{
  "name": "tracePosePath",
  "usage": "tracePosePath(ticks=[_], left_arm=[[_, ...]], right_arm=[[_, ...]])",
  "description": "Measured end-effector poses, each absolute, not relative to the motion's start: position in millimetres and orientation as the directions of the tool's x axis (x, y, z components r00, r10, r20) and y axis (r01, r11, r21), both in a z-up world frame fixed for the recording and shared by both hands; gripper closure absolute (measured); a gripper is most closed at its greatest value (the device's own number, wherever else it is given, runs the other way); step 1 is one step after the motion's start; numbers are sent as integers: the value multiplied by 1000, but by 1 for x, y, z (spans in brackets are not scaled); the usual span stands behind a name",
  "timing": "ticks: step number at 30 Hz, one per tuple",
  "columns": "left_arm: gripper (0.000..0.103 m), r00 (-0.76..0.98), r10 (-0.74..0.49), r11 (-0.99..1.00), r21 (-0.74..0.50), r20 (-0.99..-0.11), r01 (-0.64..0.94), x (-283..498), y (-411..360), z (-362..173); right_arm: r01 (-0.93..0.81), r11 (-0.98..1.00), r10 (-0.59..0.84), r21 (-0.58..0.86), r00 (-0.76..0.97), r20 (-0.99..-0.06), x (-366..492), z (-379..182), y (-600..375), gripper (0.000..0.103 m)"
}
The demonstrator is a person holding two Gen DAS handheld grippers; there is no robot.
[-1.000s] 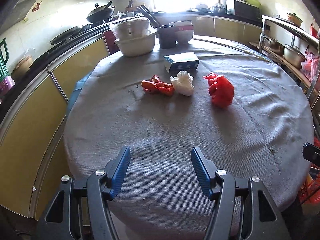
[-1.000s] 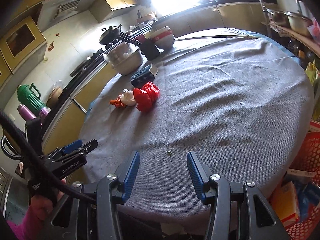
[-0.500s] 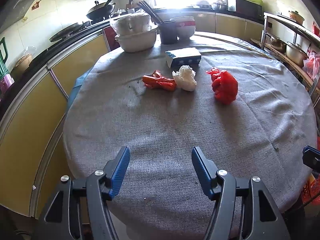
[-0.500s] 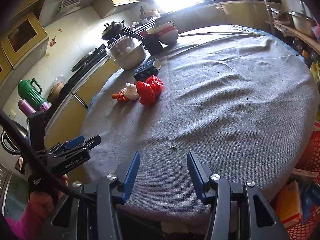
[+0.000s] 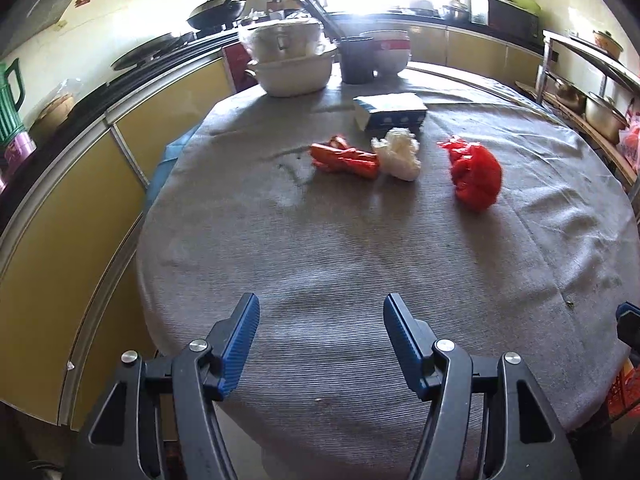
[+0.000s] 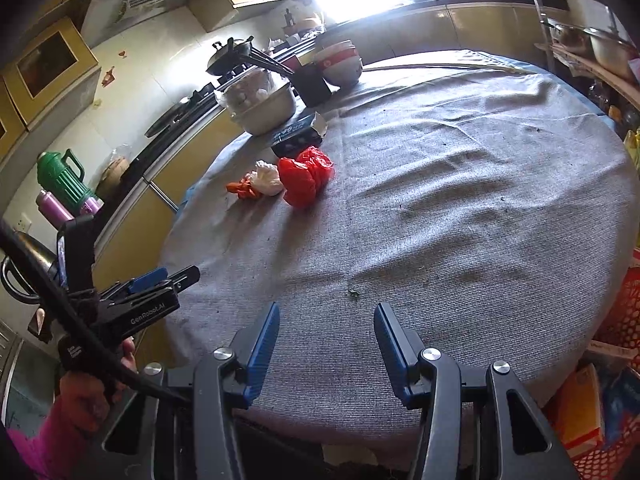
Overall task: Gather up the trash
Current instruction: 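Move both open tools back over the table toward the remaining items, then grasp the red plastic bag with the right tool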
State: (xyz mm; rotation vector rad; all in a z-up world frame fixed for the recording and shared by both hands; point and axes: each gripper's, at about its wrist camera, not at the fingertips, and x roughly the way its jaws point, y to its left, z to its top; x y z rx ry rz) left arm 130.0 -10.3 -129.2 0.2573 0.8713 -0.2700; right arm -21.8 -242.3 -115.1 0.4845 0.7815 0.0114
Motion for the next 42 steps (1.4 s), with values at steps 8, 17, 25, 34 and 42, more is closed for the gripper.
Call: tracePosePath(ticks=[8,17,25,34,42], left_arm=[[38,629,-120,947,101,-768,305,134,4,-121],[38,629,-116,951,98,-769,295,135,11,-121],[38,639,-109,957,94,-762,275,135,20,-117],[38,647,-110,961,84,-754,262,139,28,-113],[38,636,-115,963,72,-763,260,145,31,-119]], right_arm=[[144,902,187,406,718,-670,-19,-109,-235,50],[123,917,187,380,709,-680,-15,-107,-225,50],[96,923,195,373,719,-667,10,-90,-224,50],[90,920,206,381,717,-666,49,-78,-228,50],[115,902,222,417,705,-674,93,-78,-235,50]])
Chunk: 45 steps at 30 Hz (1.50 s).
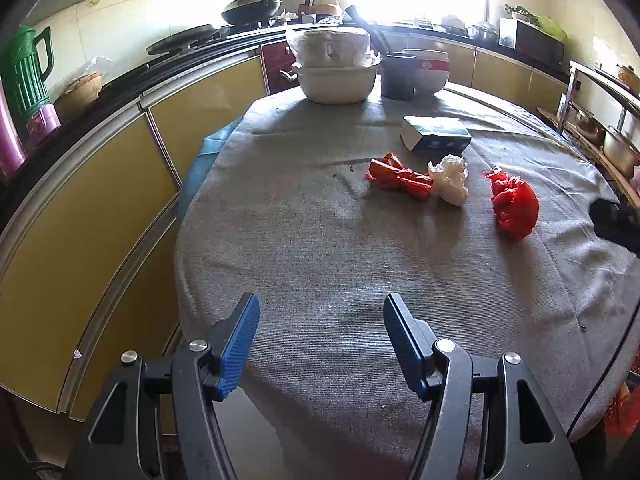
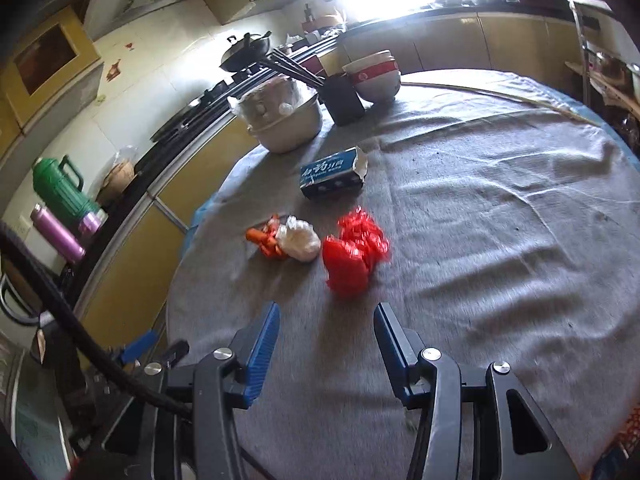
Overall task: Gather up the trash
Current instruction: 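Grasp the red plastic bag with the right tool, then grasp the white tissue with left tool while right tool holds the red bag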
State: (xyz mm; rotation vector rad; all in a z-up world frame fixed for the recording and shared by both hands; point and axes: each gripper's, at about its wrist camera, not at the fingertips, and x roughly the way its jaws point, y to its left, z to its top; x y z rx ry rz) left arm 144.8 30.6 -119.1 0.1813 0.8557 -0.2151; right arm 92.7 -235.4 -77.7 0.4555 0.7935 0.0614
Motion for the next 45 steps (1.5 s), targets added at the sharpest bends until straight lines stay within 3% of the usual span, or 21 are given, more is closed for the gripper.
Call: tracePosePath(ticks=[10,21,45], left_arm=[[38,602,-115,973,33,-790,230,157,43,-132],[38,578,-122,976,8,-807,217,167,45,-138],[38,584,-146,961,25,-798,275,176,19,-128]], right_arm=[[175,888,198,425,688,-698,154,-97,-242,50],[245,925,80,291,623,-778,194,-123,-238,54],[203,951,39,232,667,-744,151,-112,-251,58]])
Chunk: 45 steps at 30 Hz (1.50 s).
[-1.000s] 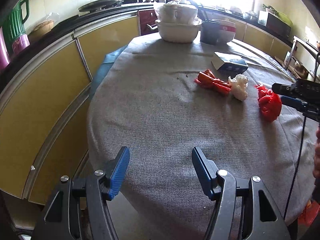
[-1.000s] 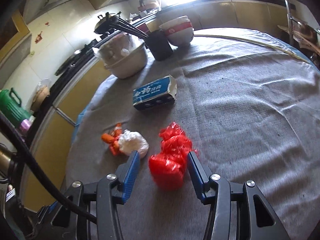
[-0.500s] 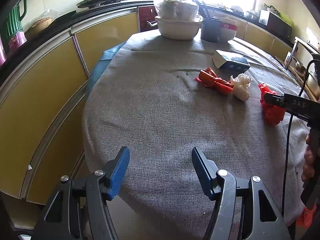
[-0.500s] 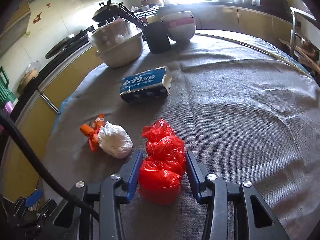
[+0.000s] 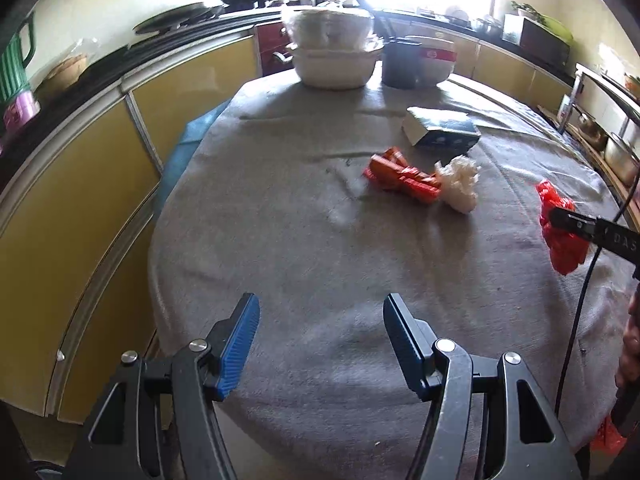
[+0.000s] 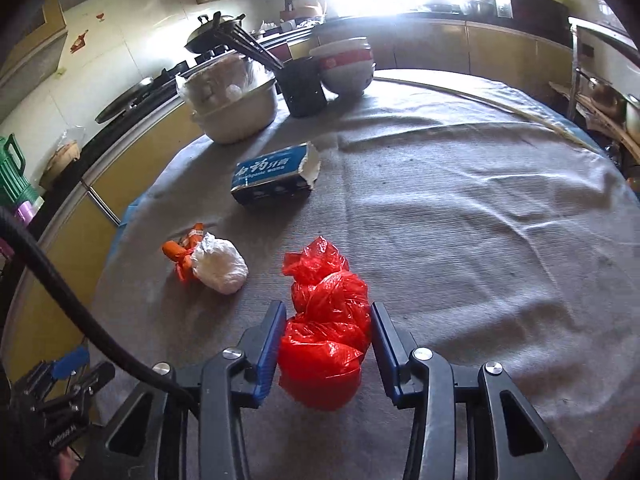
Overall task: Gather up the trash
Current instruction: 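Grasp the white tissue with left tool while right tool holds the red bag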
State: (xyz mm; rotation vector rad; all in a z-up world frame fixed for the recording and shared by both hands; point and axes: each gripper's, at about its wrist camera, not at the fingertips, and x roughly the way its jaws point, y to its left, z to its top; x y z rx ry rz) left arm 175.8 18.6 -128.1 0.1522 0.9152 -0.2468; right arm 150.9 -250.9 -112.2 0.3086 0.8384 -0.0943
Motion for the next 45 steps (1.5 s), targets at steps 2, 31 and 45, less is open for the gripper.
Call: tracePosePath(ticks=[2,31,45], left_arm=[[38,582,-162,955,22,-797,296,179,12,-125],[75,301,-435,785,-193,-848,589,285,-108,-135],[48,262,-504,741,-256,-823,621,223,-85,-137]], right_arm=[[211,949,36,233,665,-746,144,-111,-255,57],[323,897,33,300,629,-777,104,-129,-292,57],[323,889,59,326,623,-780,104,-136,-293,55]])
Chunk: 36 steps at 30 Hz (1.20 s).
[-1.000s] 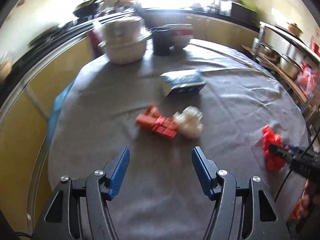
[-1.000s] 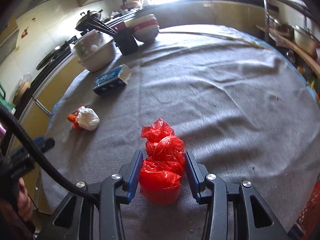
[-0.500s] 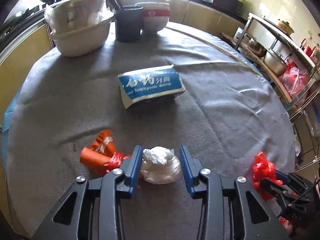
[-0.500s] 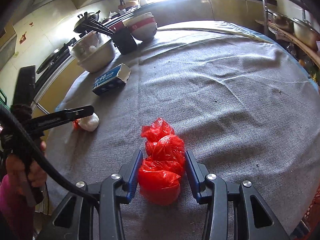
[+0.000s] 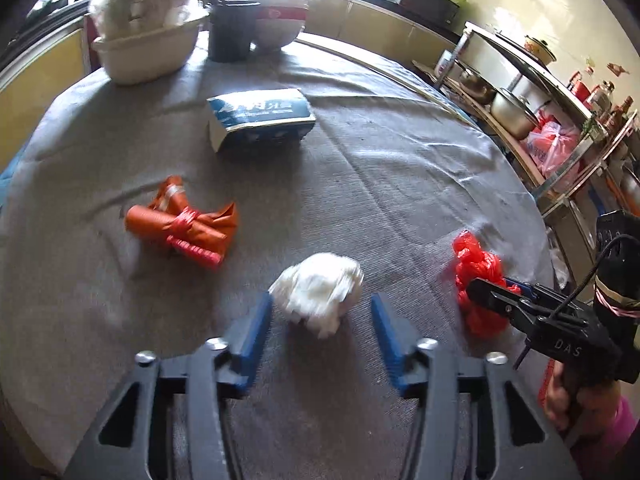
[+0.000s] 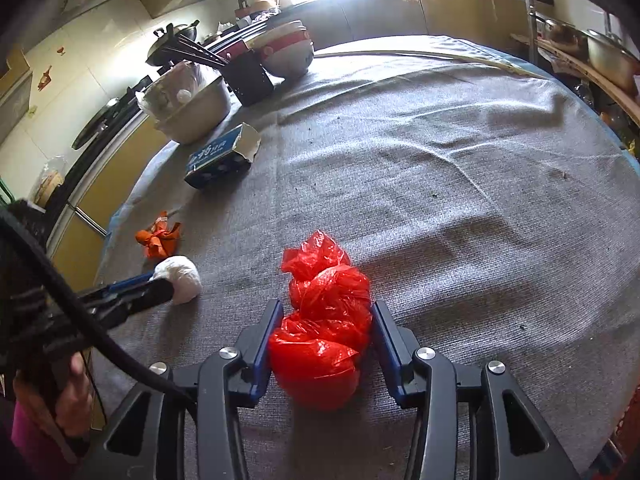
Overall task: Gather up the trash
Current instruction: 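Grasp the white tissue with left tool while right tool holds the red bag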
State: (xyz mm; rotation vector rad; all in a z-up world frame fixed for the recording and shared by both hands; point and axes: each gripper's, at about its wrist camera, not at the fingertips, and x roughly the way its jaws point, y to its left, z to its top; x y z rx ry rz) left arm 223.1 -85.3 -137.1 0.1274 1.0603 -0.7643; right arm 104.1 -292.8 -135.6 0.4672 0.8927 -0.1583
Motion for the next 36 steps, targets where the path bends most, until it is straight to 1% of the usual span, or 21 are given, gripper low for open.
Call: tracePosePath(ticks=[2,6,11,13,14,17,20,21,22,23,24,26,27,28,30,32,36], left_arm=[[48,294,-485,753,-223,-824,619,220,-85,-138],[48,375,-449,779,-150,-811,609,216,-90,-132],[48,466,-425,780,-53,-776,624,207,-100,-120],[47,497,-418,781,-21,-761,624,205,-104,-116],[47,510,-413,782,-7,-755,624,205,-106,-115],[47,527,-404,787,9,-748,617,209,-114,-119],[47,528,-402,791,7,-748,611,210,-117,-130],[49,527,-400,792,5,-750,610,209,-118,-134],[53,523,-402,793,1,-752,610,209,-118,-138],[62,516,-403,791,-4,-756,612,208,-118,-141],[66,510,-399,790,-3,-763,613,207,-118,-145],[67,521,-405,789,1,-751,615,203,-116,-146],[68,522,-408,788,0,-749,616,201,-116,-146],[69,523,-409,788,-1,-747,615,201,-115,-147],[73,527,-415,790,-7,-741,613,199,-114,-147],[75,540,-416,796,-7,-732,605,195,-112,-145],[75,568,-418,808,-5,-709,590,184,-105,-139]], right_arm=[[319,887,69,334,623,-779,103,-140,-292,53],[296,913,18,279,655,-755,97,-140,-283,53],[268,920,19,286,698,-716,87,-139,-282,53],[267,923,6,277,710,-704,85,-137,-283,47],[269,922,0,279,718,-696,83,-135,-284,46],[258,923,7,285,730,-683,82,-132,-284,44],[246,934,-9,258,740,-673,80,-130,-280,44],[240,940,-16,244,744,-668,80,-129,-278,44],[233,943,-17,238,746,-666,79,-130,-278,44],[225,945,-12,236,747,-665,79,-130,-277,44],[223,947,-11,231,742,-670,80,-132,-277,45],[223,949,-13,224,735,-678,82,-136,-278,45],[218,949,-6,227,733,-680,82,-138,-278,48],[213,950,0,227,729,-684,83,-140,-278,54],[209,954,-5,215,729,-684,82,-142,-276,55],[211,957,-24,198,740,-672,80,-140,-273,56],[199,966,-48,163,761,-647,74,-133,-268,56]])
